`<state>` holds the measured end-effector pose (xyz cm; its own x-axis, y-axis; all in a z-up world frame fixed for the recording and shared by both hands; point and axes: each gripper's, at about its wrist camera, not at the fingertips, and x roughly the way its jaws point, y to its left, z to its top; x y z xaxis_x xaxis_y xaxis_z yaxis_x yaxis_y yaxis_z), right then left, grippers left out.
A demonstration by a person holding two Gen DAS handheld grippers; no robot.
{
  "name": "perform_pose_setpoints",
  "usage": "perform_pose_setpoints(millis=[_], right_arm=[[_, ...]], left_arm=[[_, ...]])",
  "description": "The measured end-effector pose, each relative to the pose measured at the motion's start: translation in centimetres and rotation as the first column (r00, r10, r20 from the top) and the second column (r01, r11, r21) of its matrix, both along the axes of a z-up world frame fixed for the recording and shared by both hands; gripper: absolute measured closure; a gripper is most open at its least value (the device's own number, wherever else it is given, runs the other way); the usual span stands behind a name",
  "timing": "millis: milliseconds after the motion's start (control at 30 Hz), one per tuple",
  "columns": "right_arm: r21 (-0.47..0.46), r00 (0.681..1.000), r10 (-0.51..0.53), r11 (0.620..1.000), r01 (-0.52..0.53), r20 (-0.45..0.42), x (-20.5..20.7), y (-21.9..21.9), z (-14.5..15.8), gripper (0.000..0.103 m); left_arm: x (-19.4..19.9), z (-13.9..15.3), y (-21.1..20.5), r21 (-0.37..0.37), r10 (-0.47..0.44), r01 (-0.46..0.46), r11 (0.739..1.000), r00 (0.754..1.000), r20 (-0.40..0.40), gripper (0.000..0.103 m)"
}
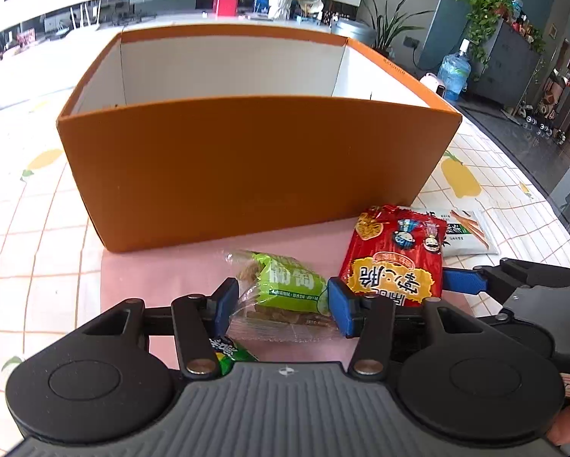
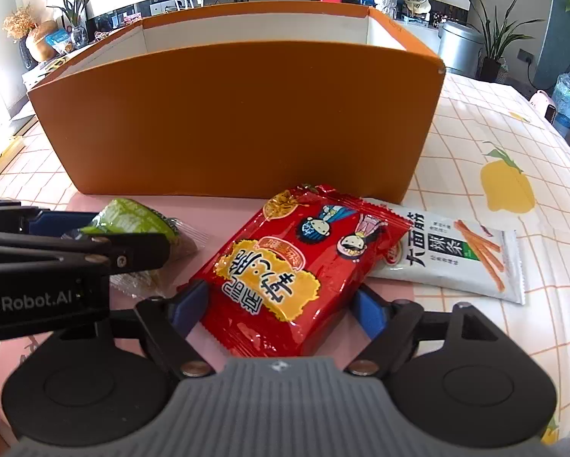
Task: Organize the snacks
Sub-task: 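Grasp the green-wrapped snack with left tool while right tool grasps the red chip bag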
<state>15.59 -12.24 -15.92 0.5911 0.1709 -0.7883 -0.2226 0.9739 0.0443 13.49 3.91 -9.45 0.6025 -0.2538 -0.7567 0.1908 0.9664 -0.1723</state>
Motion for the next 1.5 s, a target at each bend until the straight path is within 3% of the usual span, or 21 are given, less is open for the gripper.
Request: perform_pose_setpoints(millis=[200, 400, 533, 667, 867, 1033, 1367, 1400, 1467, 1500], right_arm=[[-0.051, 0.997, -0.003, 0.999, -0.001, -0.076, -0.8, -1.0, 0.7, 0.027], [-0.148, 0.998, -0.011, 0.989, 0.001, -0.065, -2.1, -1.2, 1.1, 0.023], [-0.103, 0.999, -0.027, 0.994, 0.022, -0.044, -2.4, -1.8, 1.3, 0.022], [-0.012, 0.996, -0.087, 0.996, 0.087, -0.032, -2.0, -2.9, 1.6, 0.021], [0.151, 0.976, -0.198, 0.966, 0.211, -0.095, -0.4, -4.9, 1.3, 0.017], [0.079, 0.968, -0.230, 0.968, 0.238, -0.095, 0.7, -3.5, 0.9, 0.018], [0.096, 0.975, -0.206, 0.972, 0.213, -0.081, 1.0, -3.6, 0.5, 0.018], [0.083, 0.979, -0.191, 0.977, 0.197, -0.073, 1.0, -3.4, 0.5, 0.019], [0.079, 0.984, -0.172, 0.981, 0.176, -0.054, 0.9, -3.1, 0.5, 0.034], [0.075, 0.985, -0.166, 0.983, 0.169, -0.044, 0.8, -2.9, 0.6, 0.035]], left_arm=[[0.5, -0.5, -0.4, 0.005, -0.010, 0.010, 1.000, 0.999, -0.044, 0.044], [0.6, -1.1, -2.0, 0.086, -0.029, 0.032, 0.996, 0.999, -0.034, 0.042], [0.3, -1.4, -2.6, 0.134, -0.045, 0.043, 0.990, 0.999, 0.005, 0.041], [0.0, -1.6, -2.7, 0.141, -0.059, 0.054, 0.989, 0.998, 0.031, 0.046], [-0.2, -1.7, -2.7, 0.150, -0.066, 0.057, 0.987, 0.996, 0.058, 0.046], [-0.3, -2.0, -2.8, 0.181, -0.074, 0.058, 0.982, 0.994, 0.079, 0.047], [-0.2, -2.6, -2.2, 0.179, -0.070, 0.058, 0.982, 0.996, 0.062, 0.046], [-0.3, -2.6, -2.3, 0.187, -0.075, 0.061, 0.981, 0.995, 0.069, 0.046], [-0.5, -2.5, -2.5, 0.201, -0.084, 0.067, 0.977, 0.994, 0.075, 0.047], [-0.5, -2.6, -2.5, 0.202, -0.085, 0.068, 0.977, 0.993, 0.077, 0.048]])
